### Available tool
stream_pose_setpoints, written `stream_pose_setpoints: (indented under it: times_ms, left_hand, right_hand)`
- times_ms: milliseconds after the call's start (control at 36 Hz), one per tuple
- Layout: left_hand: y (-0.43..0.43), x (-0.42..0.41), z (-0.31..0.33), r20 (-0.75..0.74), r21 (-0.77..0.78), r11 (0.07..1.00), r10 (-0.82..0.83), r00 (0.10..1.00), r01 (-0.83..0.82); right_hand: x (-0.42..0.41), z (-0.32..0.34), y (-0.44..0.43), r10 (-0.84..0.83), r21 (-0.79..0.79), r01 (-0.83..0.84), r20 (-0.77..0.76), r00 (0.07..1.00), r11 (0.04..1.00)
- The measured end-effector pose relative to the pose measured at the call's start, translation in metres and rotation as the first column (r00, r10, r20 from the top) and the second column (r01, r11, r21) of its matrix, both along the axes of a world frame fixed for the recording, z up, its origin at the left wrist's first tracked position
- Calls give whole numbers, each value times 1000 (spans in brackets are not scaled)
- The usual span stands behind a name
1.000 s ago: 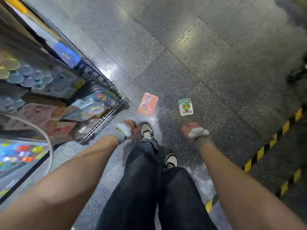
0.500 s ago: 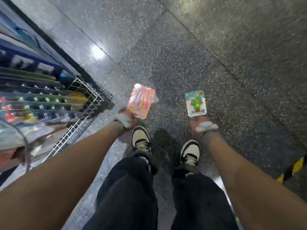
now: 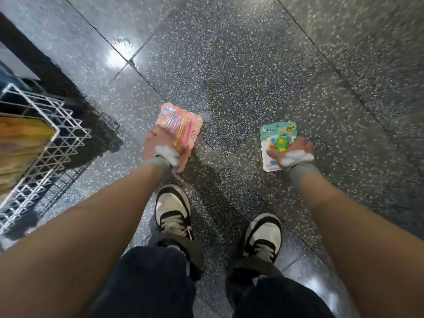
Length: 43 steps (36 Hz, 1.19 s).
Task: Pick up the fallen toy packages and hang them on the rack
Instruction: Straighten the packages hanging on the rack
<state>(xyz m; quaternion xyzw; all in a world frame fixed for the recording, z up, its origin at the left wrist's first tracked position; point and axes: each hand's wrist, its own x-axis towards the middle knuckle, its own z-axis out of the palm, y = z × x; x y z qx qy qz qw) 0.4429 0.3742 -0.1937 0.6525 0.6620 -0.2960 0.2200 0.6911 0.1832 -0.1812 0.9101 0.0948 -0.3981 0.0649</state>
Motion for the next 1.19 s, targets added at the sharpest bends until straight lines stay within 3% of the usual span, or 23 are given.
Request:
stream_pose_setpoints:
  times_ms: [56, 139, 417, 667, 806, 917, 1028, 1195]
  left_hand:
    - [1, 0, -6, 58, 27, 999, 21, 998, -23]
    - [5, -5, -11, 30, 55, 998, -9, 1000, 7]
    - [28, -15, -24, -54, -39, 999, 12, 998, -14]
    - [30, -12, 23, 140, -220, 960, -147, 979, 176]
    - [15, -28, 88, 263, -281, 960, 71, 962, 6]
    - [6, -45, 164, 359, -371, 903, 356, 863, -219]
    - [0, -63, 235, 400, -509, 804, 537, 743, -307]
    - [-22, -96, 395, 539, -451, 815, 574, 617, -365]
  right_hand:
    - [1, -9, 2, -19, -7, 19, 21, 1000, 1000]
    - [2, -21, 7, -55, -38, 56, 28, 998, 998]
    - [9, -33, 14, -131, -106, 140, 86, 988, 984]
    - [-13, 2, 39, -46, -105, 47, 11, 999, 993]
    - [-46, 67, 58, -9, 23, 11, -73, 997, 1000]
    - [-67, 161, 80, 53, 150, -20, -221, 974, 988]
    - [-90, 243, 99, 144, 235, -62, -353, 925, 970]
    - [-121, 402, 121, 317, 359, -170, -405, 857, 918]
